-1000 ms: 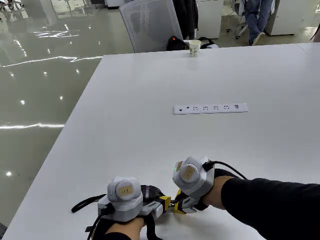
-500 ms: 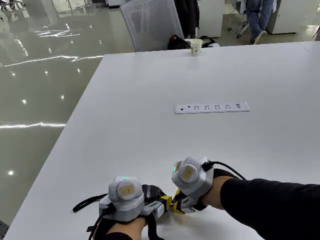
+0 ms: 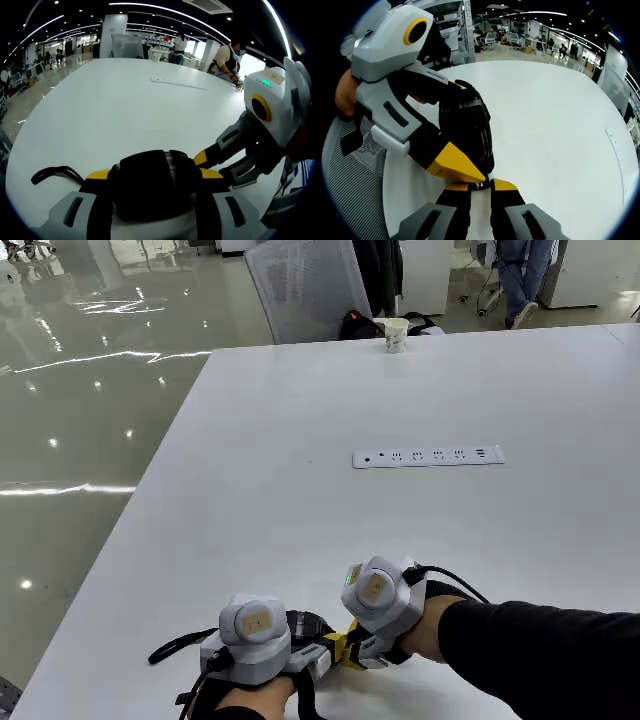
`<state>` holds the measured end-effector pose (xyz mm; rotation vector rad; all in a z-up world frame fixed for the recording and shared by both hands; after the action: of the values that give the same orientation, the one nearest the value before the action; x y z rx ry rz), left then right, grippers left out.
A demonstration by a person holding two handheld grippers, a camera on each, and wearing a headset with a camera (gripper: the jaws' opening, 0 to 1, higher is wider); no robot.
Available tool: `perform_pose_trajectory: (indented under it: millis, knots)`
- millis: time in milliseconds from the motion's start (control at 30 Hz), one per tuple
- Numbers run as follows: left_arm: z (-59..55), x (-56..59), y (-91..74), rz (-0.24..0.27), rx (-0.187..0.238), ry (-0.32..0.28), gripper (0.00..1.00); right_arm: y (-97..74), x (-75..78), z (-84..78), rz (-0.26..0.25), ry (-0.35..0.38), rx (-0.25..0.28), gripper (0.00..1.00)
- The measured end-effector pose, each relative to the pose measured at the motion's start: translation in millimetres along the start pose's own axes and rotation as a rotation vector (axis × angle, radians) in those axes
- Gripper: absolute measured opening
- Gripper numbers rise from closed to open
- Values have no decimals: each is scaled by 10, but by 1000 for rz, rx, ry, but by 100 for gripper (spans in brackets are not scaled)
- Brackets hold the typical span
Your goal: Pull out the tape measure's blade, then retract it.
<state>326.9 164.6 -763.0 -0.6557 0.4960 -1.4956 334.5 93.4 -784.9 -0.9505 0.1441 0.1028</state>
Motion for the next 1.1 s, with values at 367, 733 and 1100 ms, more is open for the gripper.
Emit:
perform_pose_trajectory:
  millis: [367, 733, 1100]
  knots:
    - [-2, -2, 10, 0, 3, 1, 62, 16, 3, 4, 1, -16, 0, 12]
    - [-5, 2, 1, 3, 21, 4, 64, 24, -25, 15, -27, -47, -17, 12]
    - [8, -6, -1, -3, 28, 2, 64, -22, -34, -29, -69, -35, 6, 12]
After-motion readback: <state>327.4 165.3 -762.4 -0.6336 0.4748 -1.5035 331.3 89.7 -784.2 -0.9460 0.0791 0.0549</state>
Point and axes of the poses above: the centre of the closed fingertips' face, and the gripper's own axes: y roughly forward along the fingers, x roughly to its right, z roughly out of its top, the point moved 3 cm from there along -y, roughly backward along the fingers, and after that the axes turned 7 degrees about z, right-handed, at the moved point
